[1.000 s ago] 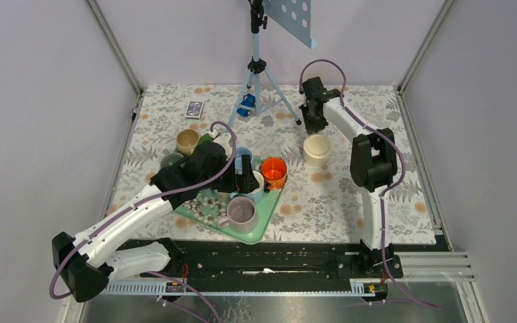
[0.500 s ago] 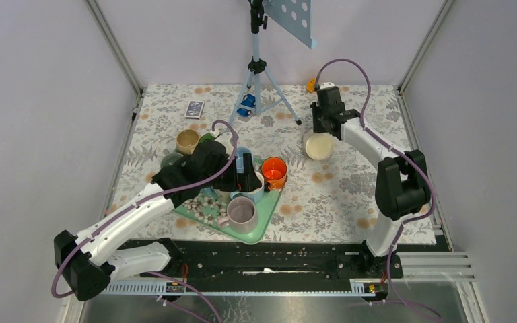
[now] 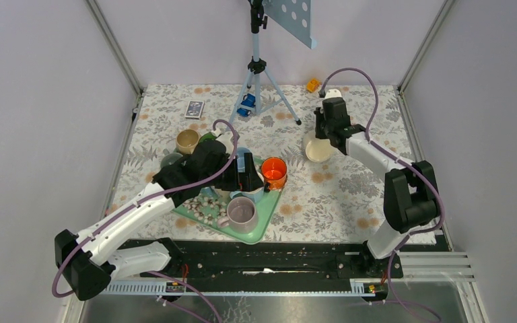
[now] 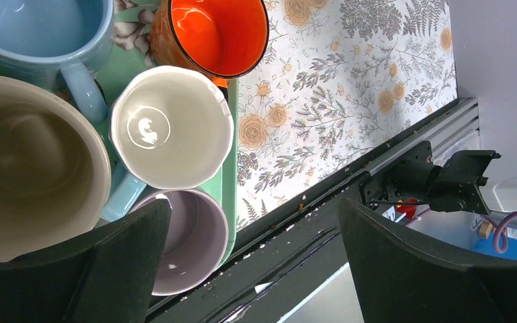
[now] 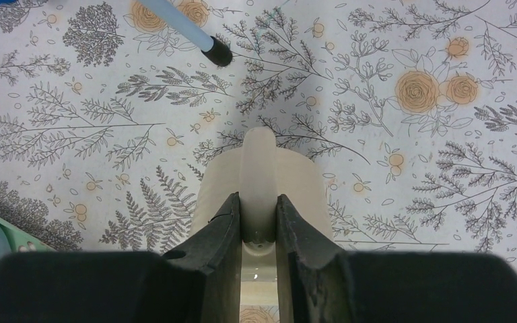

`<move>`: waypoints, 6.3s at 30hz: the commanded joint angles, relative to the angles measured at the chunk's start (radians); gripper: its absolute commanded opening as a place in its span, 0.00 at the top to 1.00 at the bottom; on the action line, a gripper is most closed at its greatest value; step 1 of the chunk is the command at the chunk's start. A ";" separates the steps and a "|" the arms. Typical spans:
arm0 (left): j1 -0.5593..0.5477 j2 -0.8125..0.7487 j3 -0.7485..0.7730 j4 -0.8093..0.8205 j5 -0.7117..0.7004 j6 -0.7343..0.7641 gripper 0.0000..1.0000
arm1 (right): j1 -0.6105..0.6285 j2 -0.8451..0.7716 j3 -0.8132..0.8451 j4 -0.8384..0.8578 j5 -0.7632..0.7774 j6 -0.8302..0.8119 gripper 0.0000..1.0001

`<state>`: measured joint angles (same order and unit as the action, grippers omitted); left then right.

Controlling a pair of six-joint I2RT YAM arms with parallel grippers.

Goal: Turn the mug right side up
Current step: Turn over the cup at the center of the board, then place the cup at the center of the board.

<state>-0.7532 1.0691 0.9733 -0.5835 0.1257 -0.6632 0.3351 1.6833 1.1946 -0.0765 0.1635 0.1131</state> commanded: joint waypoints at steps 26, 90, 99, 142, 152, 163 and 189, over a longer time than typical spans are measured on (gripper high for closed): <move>0.008 0.030 -0.004 0.053 0.032 -0.012 0.01 | 0.038 -0.152 -0.207 0.044 0.016 0.102 0.75; 0.026 0.052 0.000 0.081 0.108 -0.032 0.01 | 0.038 -0.202 -0.109 -0.098 0.011 0.094 1.00; 0.034 0.063 0.001 0.095 0.132 -0.039 0.01 | 0.058 -0.318 -0.367 0.414 0.127 0.075 1.00; 0.045 0.302 0.231 0.192 0.197 -0.056 0.01 | 0.114 -0.427 -0.780 0.714 0.075 0.234 1.00; 0.077 0.312 0.249 0.179 0.207 -0.042 0.01 | 0.113 -0.464 -0.711 0.742 0.088 0.248 1.00; 0.079 0.313 0.222 0.206 0.233 -0.058 0.02 | 0.112 -0.469 -0.666 0.762 0.078 0.243 1.00; 0.028 0.390 0.271 0.213 0.244 -0.062 0.02 | 0.114 -0.580 -0.968 0.801 0.015 0.267 0.72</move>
<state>-0.7013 1.4384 1.1732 -0.4156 0.3618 -0.7158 0.4385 1.1301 0.2638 0.7013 0.1875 0.3759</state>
